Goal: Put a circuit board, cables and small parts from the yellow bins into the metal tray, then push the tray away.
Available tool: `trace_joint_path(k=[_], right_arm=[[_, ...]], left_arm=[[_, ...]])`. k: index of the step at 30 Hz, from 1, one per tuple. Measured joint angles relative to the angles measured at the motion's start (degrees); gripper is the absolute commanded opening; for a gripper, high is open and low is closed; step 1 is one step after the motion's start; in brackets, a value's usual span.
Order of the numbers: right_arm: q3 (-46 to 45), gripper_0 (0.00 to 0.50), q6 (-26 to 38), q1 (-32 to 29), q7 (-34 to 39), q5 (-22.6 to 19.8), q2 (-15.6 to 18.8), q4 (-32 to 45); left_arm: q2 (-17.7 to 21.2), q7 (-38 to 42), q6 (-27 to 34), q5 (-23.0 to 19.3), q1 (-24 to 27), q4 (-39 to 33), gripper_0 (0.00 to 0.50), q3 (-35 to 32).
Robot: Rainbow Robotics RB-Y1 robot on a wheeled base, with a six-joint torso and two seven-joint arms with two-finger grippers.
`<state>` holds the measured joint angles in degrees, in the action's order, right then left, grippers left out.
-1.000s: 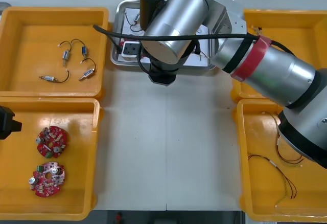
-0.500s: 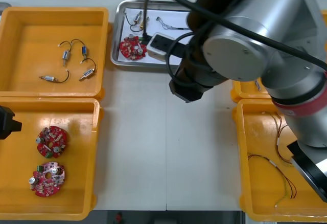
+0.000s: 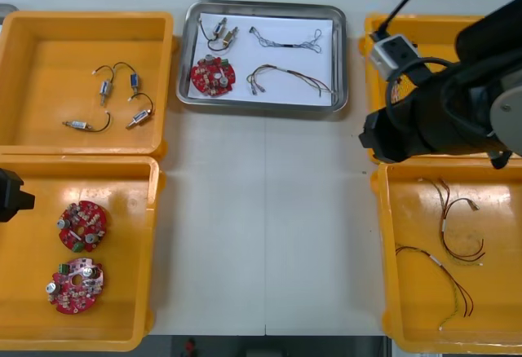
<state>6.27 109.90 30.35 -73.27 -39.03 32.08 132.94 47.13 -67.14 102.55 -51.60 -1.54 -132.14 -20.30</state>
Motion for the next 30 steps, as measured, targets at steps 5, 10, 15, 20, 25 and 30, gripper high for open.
trace_joint_path(k=[5, 10, 15, 20, 25, 30], right_arm=[[-7.2, 0.500, 0.0, -5.2, 2.6, -5.1, 3.0, 0.8], [-16.0, 0.500, 0.0, -10.3, 4.9, -7.9, 5.0, 0.8], [-22.3, 0.500, 0.0, -14.6, 5.7, -8.5, 6.0, 0.8], [-26.1, 0.500, 0.0, -17.2, 5.7, -8.5, 7.0, 0.8], [-27.9, 0.500, 0.0, -18.8, 5.7, -8.0, 8.0, 0.8], [-28.0, 0.500, 0.0, -19.7, 5.7, -7.6, 8.3, -0.4]], left_arm=[[0.0, 0.0, 0.0, 0.0, 0.0, 0.0, 0.500, 0.0], [0.0, 0.0, 0.0, 0.0, 0.0, 0.0, 0.500, 0.0], [0.0, 0.0, 0.0, 0.0, 0.0, 0.0, 0.500, 0.0], [0.0, 0.0, 0.0, 0.0, 0.0, 0.0, 0.500, 0.0], [0.0, 0.0, 0.0, 0.0, 0.0, 0.0, 0.500, 0.0], [0.0, 0.0, 0.0, 0.0, 0.0, 0.0, 0.500, 0.0]])
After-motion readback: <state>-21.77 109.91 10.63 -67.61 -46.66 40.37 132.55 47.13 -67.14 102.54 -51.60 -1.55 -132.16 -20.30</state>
